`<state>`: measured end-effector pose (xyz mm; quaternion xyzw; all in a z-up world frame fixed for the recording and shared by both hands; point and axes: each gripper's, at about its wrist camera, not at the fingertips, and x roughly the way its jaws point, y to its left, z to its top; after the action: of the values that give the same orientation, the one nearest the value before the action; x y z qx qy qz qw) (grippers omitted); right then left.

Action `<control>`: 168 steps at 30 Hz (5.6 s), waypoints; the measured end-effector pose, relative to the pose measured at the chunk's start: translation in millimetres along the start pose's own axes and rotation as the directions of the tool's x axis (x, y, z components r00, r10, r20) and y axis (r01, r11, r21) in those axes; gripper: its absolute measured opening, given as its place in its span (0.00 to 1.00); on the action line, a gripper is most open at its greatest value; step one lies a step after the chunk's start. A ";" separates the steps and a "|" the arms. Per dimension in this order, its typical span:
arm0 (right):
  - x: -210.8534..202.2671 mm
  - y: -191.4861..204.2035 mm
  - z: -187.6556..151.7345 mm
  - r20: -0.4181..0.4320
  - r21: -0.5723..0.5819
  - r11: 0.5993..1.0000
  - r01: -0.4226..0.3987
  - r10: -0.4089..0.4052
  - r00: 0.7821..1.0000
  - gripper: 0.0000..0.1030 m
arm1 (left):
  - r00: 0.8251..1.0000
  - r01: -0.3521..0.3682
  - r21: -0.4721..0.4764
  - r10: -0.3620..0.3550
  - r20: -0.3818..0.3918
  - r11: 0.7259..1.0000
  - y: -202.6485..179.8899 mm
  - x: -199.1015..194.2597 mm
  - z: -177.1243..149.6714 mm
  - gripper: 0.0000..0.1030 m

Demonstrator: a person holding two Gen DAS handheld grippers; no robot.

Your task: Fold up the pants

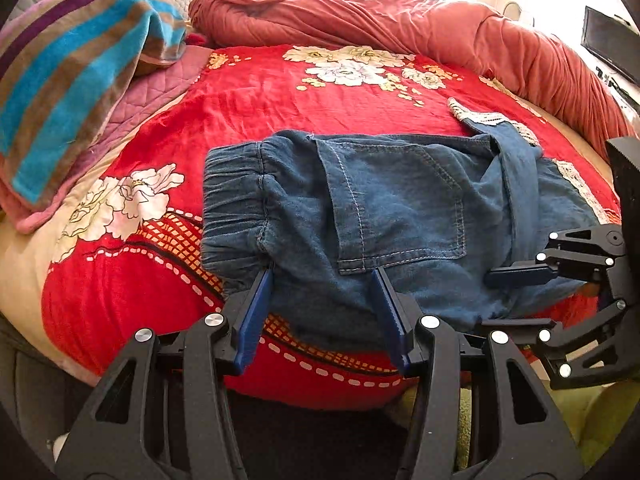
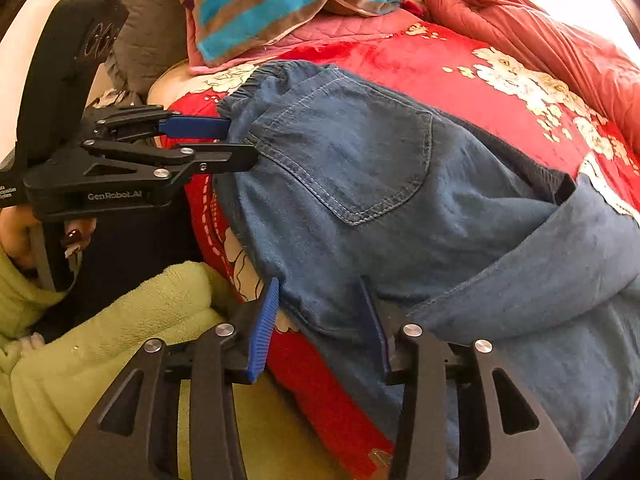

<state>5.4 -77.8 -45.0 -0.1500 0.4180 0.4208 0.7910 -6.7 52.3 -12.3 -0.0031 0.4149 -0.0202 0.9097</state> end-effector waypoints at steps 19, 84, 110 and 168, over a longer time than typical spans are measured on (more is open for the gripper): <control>-79.3 -48.6 -9.8 0.182 0.180 0.982 0.049 -0.082 0.980 0.53 | 0.997 0.004 -0.040 -0.001 0.077 0.999 -3.8 -43.5 9.5 0.55; -95.9 -279.4 27.5 0.102 0.631 0.731 0.261 -0.412 0.905 0.11 | 0.905 0.401 0.038 -0.389 -0.169 0.915 -137.1 53.2 37.9 0.08; -211.5 -177.2 -159.6 0.008 0.762 0.598 0.249 -0.393 0.919 0.11 | 0.958 0.287 0.182 -0.280 -0.063 0.941 -131.0 14.3 26.4 0.02; -150.2 -134.7 -145.1 -0.051 0.481 0.813 0.329 -0.349 0.936 0.37 | 0.990 -0.039 -0.290 0.077 0.119 0.956 38.3 -47.3 21.4 0.53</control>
<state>-10.2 -325.3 -30.1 -0.0120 0.4602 0.1587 0.8734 -20.3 92.2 36.5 -0.1242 0.3536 0.0672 0.9247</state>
